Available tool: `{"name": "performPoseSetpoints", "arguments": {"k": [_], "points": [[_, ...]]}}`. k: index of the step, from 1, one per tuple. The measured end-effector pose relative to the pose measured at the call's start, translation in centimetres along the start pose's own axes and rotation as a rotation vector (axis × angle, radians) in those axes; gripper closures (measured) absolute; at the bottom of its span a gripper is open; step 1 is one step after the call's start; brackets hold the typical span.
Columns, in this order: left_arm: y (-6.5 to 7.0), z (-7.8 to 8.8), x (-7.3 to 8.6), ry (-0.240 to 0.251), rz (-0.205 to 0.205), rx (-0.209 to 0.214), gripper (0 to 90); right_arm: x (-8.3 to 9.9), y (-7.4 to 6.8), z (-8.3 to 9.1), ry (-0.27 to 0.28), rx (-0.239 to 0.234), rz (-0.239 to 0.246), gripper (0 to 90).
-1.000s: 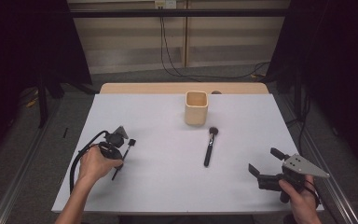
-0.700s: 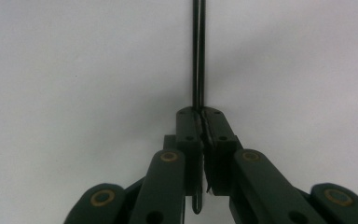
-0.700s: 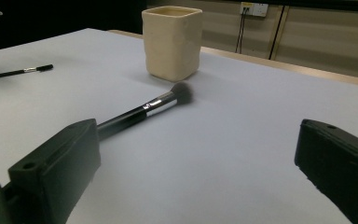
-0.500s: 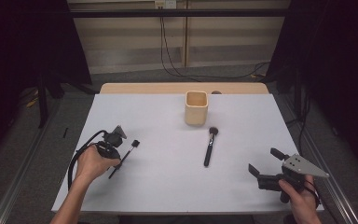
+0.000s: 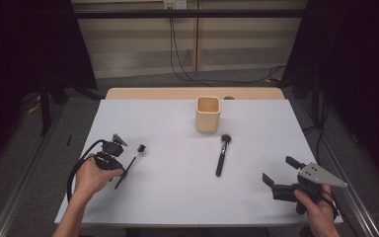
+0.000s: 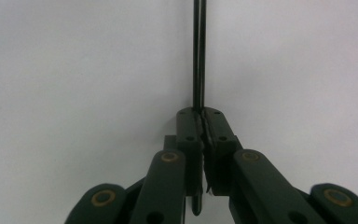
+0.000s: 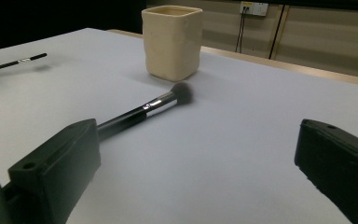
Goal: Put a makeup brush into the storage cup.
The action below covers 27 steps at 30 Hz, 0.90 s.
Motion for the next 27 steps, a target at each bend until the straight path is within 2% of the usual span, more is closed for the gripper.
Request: {"name": "performPoseSetpoints", "arguments": {"k": [4, 6, 7, 8, 10, 12, 13, 14, 18, 19, 20, 25, 27], "points": [[0.2, 0.2, 0.0, 0.032, -0.001, 0.004, 86.4, 0.0, 0.0, 0.0, 0.000, 0.000, -0.004, 0.0], [0.4, 0.4, -0.1, 0.058, -0.004, 0.014, 86.4, 0.0, 0.0, 0.0, -0.001, -0.001, -0.001, 0.0], [0.6, 0.5, -0.1, 0.078, -0.018, 0.030, 86.4, 0.0, 0.0, 0.0, -0.001, -0.001, -0.001, 0.0], [0.6, 0.5, -0.1, 0.078, -0.018, 0.030, 86.4, 0.0, 0.0, 0.0, -0.001, -0.001, -0.001, 0.0], [0.8, 0.7, -0.1, 0.110, -0.019, 0.020, 86.4, 0.0, 0.0, 0.0, -0.001, -0.002, -0.004, 0.0], [1.0, 0.9, -0.1, 0.142, -0.019, 0.031, 86.4, 0.0, 0.0, 0.0, -0.001, -0.003, -0.005, 0.0], [1.0, 1.0, -0.1, 0.152, -0.033, 0.029, 86.4, 0.0, 0.0, 0.0, 0.001, -0.005, -0.004, 0.0], [1.1, 1.0, 0.0, 0.167, -0.022, 0.030, 86.4, 0.0, 0.0, 0.0, 0.001, -0.005, -0.004, 0.0], [1.4, 1.4, 0.3, 0.235, -0.021, 0.037, 86.3, -0.1, -0.1, -0.1, 0.003, -0.014, -0.010, 0.0], [1.5, 1.6, 0.3, 0.276, -0.018, 0.040, 86.3, -0.1, -0.1, -0.1, 0.002, -0.018, -0.013, 0.0], [1.5, 1.6, 0.3, 0.276, -0.018, 0.040, 86.3, -0.1, -0.1, -0.2, 0.002, -0.018, -0.009, 0.0], [1.8, 1.5, 0.5, 0.338, -0.046, 0.047, 86.3, -0.1, -0.2, -0.2, 0.003, -0.021, -0.008, 0.0], [2.0, 1.6, 0.5, 0.380, -0.073, 0.045, 86.3, -0.1, -0.2, -0.2, 0.002, -0.021, -0.010, 0.0]]}}
Point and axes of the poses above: each handheld gripper's, and its own axes: z roughly backward along the jaws, x roughly out of its underside, y roughly to its right, the point moved 3 cm from there along -z, roughly forward along the jaws, and after that the axes turned 8 degrees about x, right-handed, at the moved point
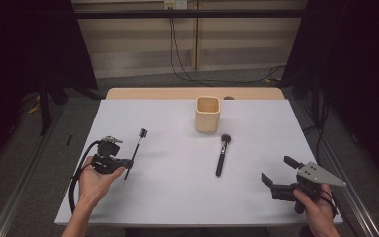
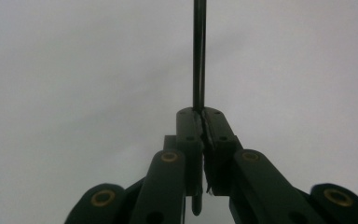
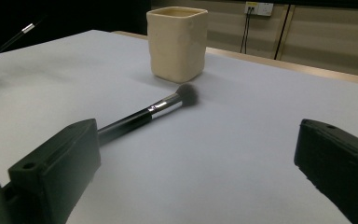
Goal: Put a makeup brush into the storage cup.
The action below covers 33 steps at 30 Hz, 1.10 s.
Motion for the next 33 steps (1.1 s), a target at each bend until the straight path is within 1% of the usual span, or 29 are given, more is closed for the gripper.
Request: {"name": "performPoseSetpoints", "arguments": {"k": [3, 5, 6, 7, 8, 10, 11, 12, 13, 15, 17, 18, 19, 20, 21, 22, 23, 24, 26, 28, 29, 32, 33], "points": [[0.3, 0.2, -0.2, 0.061, -0.016, 0.011, 86.3, 0.0, 0.0, 0.0, 0.004, -0.001, 0.002, 0.0], [0.5, 0.3, -0.3, 0.079, -0.018, 0.031, 86.4, 0.0, 0.0, 0.0, 0.004, 0.000, -0.005, 0.0], [0.5, 0.3, -0.4, 0.081, -0.021, 0.029, 86.4, 0.0, 0.0, 0.0, 0.004, 0.000, -0.005, 0.0], [0.7, 0.3, -0.4, 0.098, -0.033, 0.021, 86.3, -0.1, -0.1, 0.1, 0.004, -0.003, -0.020, 0.0], [0.9, 0.4, -0.4, 0.109, -0.037, 0.024, 86.3, -0.1, -0.1, 0.0, 0.006, -0.006, -0.031, 0.0], [1.2, 0.6, -0.4, 0.145, -0.047, 0.020, 86.4, -0.1, -0.1, 0.0, 0.009, -0.013, -0.030, 0.0], [1.4, 0.8, -0.5, 0.181, -0.059, 0.034, 86.4, -0.1, -0.3, 0.0, 0.003, -0.026, -0.032, 0.0], [1.4, 1.0, -0.6, 0.203, -0.070, 0.031, 86.4, -0.1, -0.4, 0.0, 0.002, -0.029, -0.029, 0.0], [1.4, 1.0, -0.6, 0.203, -0.070, 0.031, 86.4, -0.1, -0.4, 0.0, 0.002, -0.029, -0.029, 0.0], [1.7, 1.2, -0.6, 0.242, -0.093, 0.039, 86.4, -0.1, -0.5, 0.0, 0.006, -0.038, -0.025, 0.0], [1.9, 1.4, -0.7, 0.265, -0.106, 0.026, 86.4, -0.2, -0.6, -0.1, 0.011, -0.045, -0.026, 0.0], [2.1, 1.4, -0.7, 0.289, -0.119, 0.033, 86.3, -0.2, -0.6, -0.1, 0.015, -0.049, -0.030, 0.0], [2.2, 1.5, -0.7, 0.297, -0.124, 0.037, 86.3, -0.2, -0.7, -0.2, 0.017, -0.055, -0.038, 0.0], [2.3, 1.6, -0.7, 0.305, -0.135, 0.032, 86.4, -0.3, -0.7, -0.2, 0.019, -0.067, -0.037, 0.0], [2.4, 1.6, -0.7, 0.324, -0.146, 0.028, 86.4, -0.3, -0.7, -0.2, 0.019, -0.067, -0.037, 0.0], [2.5, 1.7, -0.7, 0.337, -0.154, 0.037, 86.4, -0.3, -0.8, -0.2, 0.017, -0.074, -0.036, 0.0], [2.6, 1.7, -0.8, 0.350, -0.152, 0.035, 86.3, -0.3, -0.9, -0.3, 0.015, -0.079, -0.031, 0.0], [2.7, 1.8, -0.7, 0.363, -0.166, 0.017, 86.3, -0.3, -1.0, -0.3, 0.012, -0.087, -0.031, 0.0], [3.0, 2.0, -0.8, 0.380, -0.175, 0.008, 86.3, -0.3, -1.1, -0.4, 0.010, -0.089, -0.035, 0.0], [3.4, 2.1, -0.8, 0.407, -0.193, 0.024, 86.3, -0.2, -1.2, -0.5, 0.008, -0.094, -0.034, 0.0], [3.6, 2.2, -0.9, 0.418, -0.210, 0.024, 86.3, -0.2, -1.2, -0.5, 0.007, -0.096, -0.037, 0.0], [4.0, 2.2, -1.0, 0.451, -0.214, 0.057, 86.3, -0.3, -1.4, -0.6, 0.010, -0.112, -0.029, 0.0], [4.1, 2.1, -1.1, 0.456, -0.216, 0.076, 86.3, -0.3, -1.4, -0.6, 0.010, -0.112, -0.029, 0.0]]}}
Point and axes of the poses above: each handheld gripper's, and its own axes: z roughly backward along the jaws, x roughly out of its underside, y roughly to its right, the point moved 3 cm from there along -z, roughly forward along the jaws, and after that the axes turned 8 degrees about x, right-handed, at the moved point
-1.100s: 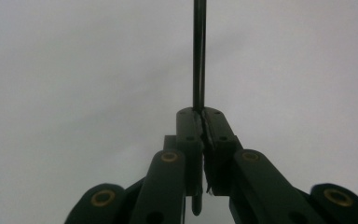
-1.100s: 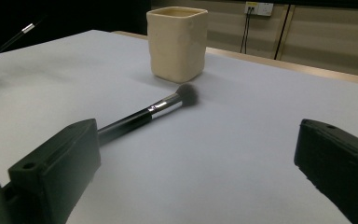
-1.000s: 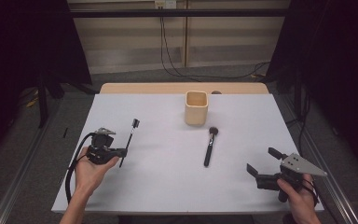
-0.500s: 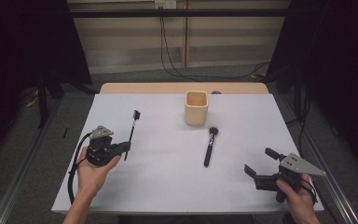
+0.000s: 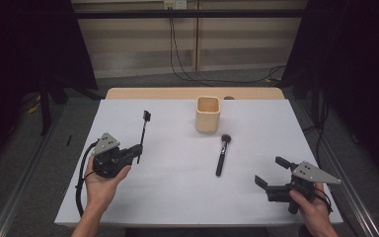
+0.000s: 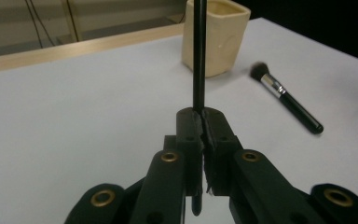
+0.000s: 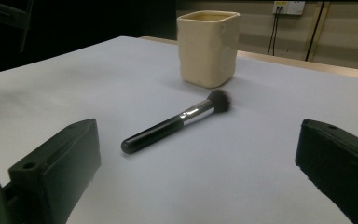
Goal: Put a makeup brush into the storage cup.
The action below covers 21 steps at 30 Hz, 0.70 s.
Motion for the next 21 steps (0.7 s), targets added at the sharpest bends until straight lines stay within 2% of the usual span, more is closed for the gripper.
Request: {"name": "performPoseSetpoints", "arguments": {"k": [5, 10, 13, 16, 17, 21], "points": [[0.1, -0.3, 0.0, 0.023, 0.000, 0.004, 86.3, -0.4, -0.3, -0.3, 0.016, -0.011, -0.012, 0.0], [0.8, -0.5, -0.3, 0.046, 0.003, 0.035, 86.3, -1.6, -0.9, -0.9, 0.034, -0.042, -0.023, 0.0], [1.5, -1.0, -0.6, 0.048, -0.011, 0.050, 86.3, -2.0, -1.2, -1.2, 0.035, -0.037, -0.013, 0.0], [2.0, -1.3, -0.8, 0.056, -0.016, 0.063, 86.3, -2.8, -1.7, -1.6, 0.047, -0.069, 0.001, 0.0], [2.2, -1.5, -0.8, 0.062, -0.022, 0.068, 86.3, -2.8, -1.7, -1.6, 0.047, -0.069, 0.001, 0.0], [3.1, -2.2, -1.2, 0.068, -0.036, 0.092, 86.3, -3.7, -2.4, -2.1, 0.066, -0.122, -0.009, 2.9]]}}
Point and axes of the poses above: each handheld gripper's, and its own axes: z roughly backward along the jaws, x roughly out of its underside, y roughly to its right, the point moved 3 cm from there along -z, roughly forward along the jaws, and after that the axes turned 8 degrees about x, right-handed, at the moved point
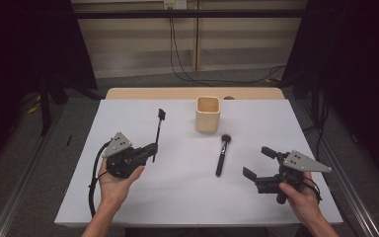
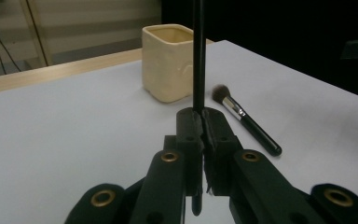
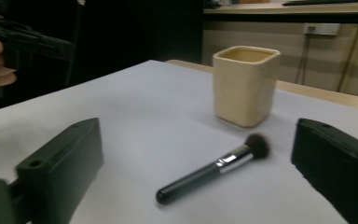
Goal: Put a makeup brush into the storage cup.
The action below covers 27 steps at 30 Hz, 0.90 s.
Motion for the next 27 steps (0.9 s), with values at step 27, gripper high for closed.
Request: {"name": "performPoseSetpoints", "arguments": {"k": [27], "points": [[3.1, -5.5, -2.7, 0.008, -0.030, 0.121, 86.3, -5.4, -4.1, -6.1, 0.011, -0.198, -0.013, 0.0]]}}
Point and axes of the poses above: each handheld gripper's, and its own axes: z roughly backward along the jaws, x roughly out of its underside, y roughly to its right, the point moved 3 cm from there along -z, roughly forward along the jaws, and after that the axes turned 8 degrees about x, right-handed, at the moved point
